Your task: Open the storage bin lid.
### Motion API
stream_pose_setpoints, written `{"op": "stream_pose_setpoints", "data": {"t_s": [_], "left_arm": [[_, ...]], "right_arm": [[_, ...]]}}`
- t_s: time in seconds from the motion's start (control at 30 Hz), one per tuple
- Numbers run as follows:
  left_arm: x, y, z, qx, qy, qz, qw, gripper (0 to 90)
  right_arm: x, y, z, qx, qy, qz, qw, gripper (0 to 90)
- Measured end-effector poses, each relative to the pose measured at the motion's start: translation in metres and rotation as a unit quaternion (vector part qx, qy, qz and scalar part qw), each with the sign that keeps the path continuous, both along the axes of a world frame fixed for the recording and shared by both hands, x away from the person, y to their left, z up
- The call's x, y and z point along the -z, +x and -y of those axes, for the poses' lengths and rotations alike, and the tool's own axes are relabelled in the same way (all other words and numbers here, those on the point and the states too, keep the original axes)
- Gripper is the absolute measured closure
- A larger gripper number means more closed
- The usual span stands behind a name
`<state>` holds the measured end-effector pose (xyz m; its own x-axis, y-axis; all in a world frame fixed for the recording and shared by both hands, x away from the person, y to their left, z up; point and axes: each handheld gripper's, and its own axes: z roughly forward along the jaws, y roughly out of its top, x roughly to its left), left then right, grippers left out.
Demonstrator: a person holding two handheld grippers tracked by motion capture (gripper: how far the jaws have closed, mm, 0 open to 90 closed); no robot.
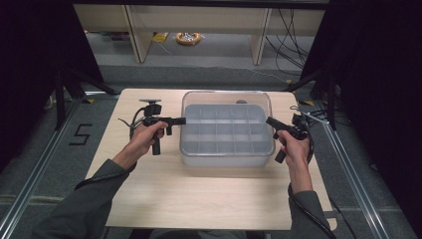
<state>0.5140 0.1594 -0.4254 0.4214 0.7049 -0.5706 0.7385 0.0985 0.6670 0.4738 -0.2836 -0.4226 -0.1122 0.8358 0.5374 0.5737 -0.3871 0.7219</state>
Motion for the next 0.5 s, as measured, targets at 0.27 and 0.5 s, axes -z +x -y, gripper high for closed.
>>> {"op": "stream_pose_setpoints", "data": {"t_s": [0.27, 0.5], "left_arm": [[-0.010, -0.005, -0.001, 0.003, -0.004, 0.013, 0.9999, 66.2], [-0.017, -0.015, -0.002, 0.004, -0.010, 0.024, 0.9996, 66.4]], "right_arm": [[-0.007, -0.005, 0.000, 0.001, 0.007, 0.004, 1.0000, 64.0], [-0.016, -0.014, 0.000, -0.005, 0.003, 0.029, 0.9996, 64.2]]}}
